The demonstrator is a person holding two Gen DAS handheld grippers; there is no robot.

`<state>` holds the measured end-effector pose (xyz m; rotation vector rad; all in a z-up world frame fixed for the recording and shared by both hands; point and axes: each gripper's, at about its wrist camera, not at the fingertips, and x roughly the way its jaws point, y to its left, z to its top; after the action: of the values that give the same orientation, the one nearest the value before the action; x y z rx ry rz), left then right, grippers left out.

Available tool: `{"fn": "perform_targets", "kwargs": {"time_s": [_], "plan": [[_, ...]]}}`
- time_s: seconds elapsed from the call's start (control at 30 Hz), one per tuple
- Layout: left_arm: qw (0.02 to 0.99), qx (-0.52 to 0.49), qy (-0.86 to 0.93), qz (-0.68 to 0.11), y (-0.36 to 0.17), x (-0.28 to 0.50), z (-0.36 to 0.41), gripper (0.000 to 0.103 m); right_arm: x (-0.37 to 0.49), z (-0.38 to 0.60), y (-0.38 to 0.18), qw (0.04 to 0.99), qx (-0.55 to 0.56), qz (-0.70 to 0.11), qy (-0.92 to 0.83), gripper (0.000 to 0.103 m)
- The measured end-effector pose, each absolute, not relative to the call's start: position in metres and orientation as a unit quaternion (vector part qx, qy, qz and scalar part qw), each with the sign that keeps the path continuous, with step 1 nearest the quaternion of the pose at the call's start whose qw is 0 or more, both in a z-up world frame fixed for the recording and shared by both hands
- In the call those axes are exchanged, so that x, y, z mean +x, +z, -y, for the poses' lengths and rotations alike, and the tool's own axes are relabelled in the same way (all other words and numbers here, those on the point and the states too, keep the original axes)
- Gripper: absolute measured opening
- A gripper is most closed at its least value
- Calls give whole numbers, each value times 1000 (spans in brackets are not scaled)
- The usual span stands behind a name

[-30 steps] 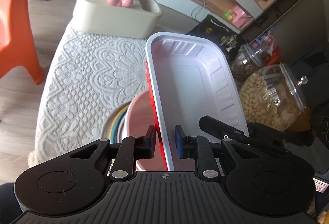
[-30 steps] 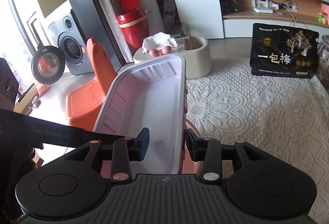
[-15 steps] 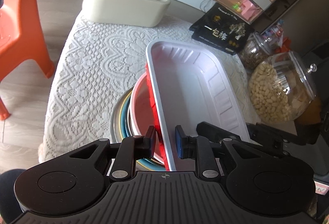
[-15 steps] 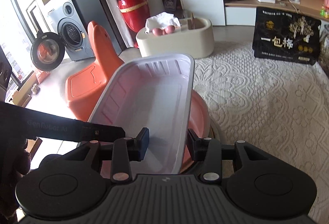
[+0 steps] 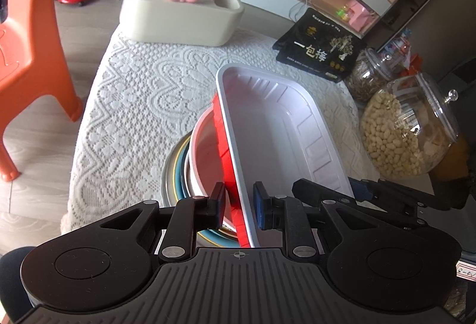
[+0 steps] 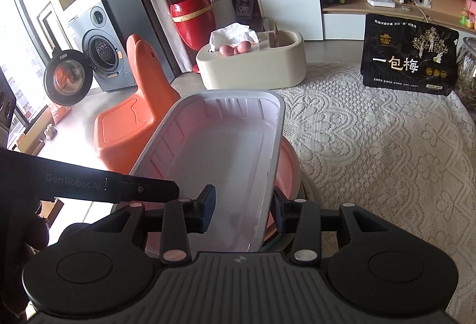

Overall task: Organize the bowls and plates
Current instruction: 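Lower the plastic tray onto the top of the bowl stack with both tools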

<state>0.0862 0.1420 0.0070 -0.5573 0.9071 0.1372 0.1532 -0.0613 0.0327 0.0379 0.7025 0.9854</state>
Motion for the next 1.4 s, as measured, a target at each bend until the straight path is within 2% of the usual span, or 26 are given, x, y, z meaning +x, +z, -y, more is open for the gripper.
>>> {"fn": "perform_targets", "kwargs": {"time_s": [0.4,1.4], "plan": [[853,-288,61,-430,13,77,-151,22,144,67,41,824,24,-316,470,41],[865,-266,85,-418,12,79,-152,22,155,64,30,821,25,-332,464,41]]}}
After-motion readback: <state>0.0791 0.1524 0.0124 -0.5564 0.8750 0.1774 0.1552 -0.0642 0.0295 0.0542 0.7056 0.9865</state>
